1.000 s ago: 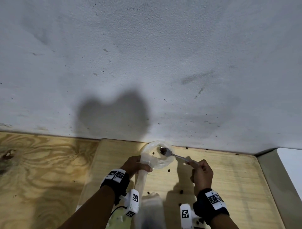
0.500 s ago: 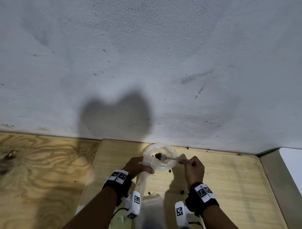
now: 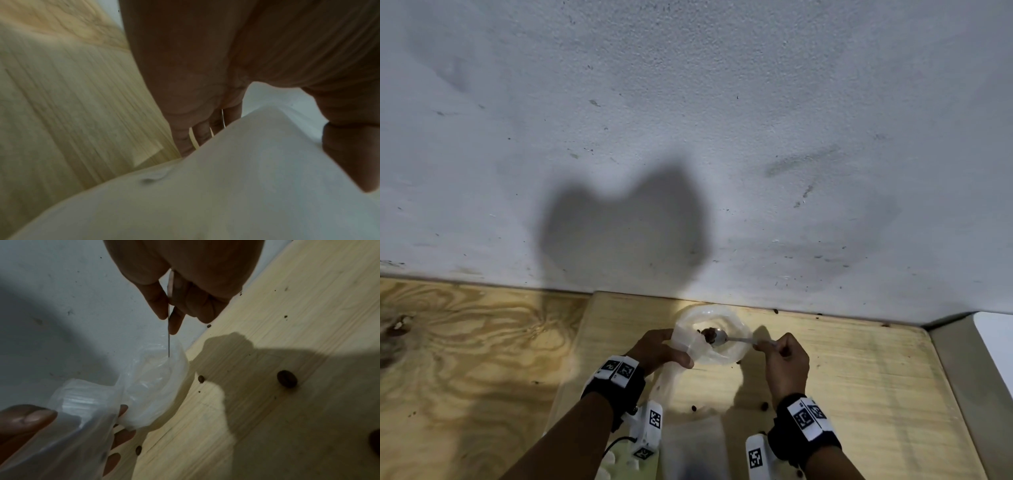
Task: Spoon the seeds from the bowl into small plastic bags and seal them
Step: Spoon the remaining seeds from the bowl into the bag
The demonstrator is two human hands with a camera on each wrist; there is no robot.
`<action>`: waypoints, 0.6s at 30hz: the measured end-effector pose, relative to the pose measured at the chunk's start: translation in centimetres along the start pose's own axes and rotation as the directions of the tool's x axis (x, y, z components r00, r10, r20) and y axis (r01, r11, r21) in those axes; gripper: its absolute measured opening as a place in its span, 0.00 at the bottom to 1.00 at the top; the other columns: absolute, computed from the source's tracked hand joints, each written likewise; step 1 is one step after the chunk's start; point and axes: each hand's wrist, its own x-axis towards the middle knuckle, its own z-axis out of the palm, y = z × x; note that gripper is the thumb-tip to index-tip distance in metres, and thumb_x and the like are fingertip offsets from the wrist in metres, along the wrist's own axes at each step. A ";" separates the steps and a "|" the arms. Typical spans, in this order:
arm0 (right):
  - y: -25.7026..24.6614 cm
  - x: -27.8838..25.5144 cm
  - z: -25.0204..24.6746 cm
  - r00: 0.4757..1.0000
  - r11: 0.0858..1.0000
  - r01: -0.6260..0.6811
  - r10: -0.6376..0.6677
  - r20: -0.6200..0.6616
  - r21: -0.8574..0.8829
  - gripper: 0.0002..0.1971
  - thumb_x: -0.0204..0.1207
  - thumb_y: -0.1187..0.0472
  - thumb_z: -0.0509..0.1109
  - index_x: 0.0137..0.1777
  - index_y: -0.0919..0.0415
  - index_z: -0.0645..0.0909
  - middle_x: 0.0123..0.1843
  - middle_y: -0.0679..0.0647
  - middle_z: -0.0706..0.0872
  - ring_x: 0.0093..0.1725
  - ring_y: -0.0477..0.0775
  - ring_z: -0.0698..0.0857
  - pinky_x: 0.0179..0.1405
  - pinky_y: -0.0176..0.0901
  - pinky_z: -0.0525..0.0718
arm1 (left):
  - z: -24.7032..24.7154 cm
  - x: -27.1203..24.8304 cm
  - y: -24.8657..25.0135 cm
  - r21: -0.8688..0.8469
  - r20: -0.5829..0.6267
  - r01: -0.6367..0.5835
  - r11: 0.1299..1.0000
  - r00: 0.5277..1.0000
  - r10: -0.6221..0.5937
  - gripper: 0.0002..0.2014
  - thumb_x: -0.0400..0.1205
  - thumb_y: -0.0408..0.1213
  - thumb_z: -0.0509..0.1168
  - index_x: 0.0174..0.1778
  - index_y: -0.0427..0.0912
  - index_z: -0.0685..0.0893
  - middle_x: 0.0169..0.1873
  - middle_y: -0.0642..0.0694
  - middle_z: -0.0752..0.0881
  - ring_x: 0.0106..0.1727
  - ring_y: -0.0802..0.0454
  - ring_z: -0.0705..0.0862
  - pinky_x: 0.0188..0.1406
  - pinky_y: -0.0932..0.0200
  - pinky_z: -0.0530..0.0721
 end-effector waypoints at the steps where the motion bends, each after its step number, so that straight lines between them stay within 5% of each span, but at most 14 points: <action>1: 0.0 0.0 -0.1 1.000 1.000 0.005 -0.005 -0.001 -0.005 0.20 0.68 0.70 0.77 0.29 0.60 0.66 0.27 0.52 0.66 0.31 0.53 0.65 0.35 0.46 0.67 | -0.1 0.0 0.1 0.013 0.006 0.004 1.000 1.000 -0.004 0.26 0.58 0.33 0.80 0.54 0.48 0.89 0.49 0.44 0.91 0.54 0.44 0.87 0.52 0.49 0.86; 18: 1.8 -0.9 1.6 0.998 0.997 -0.065 0.066 -0.010 0.047 0.23 0.67 0.69 0.79 0.27 0.57 0.65 0.26 0.50 0.65 0.31 0.52 0.66 0.37 0.45 0.68 | -0.2 0.6 0.2 0.152 0.046 0.038 0.988 0.998 -0.046 0.27 0.61 0.32 0.80 0.56 0.50 0.87 0.53 0.47 0.88 0.55 0.48 0.85 0.47 0.54 0.82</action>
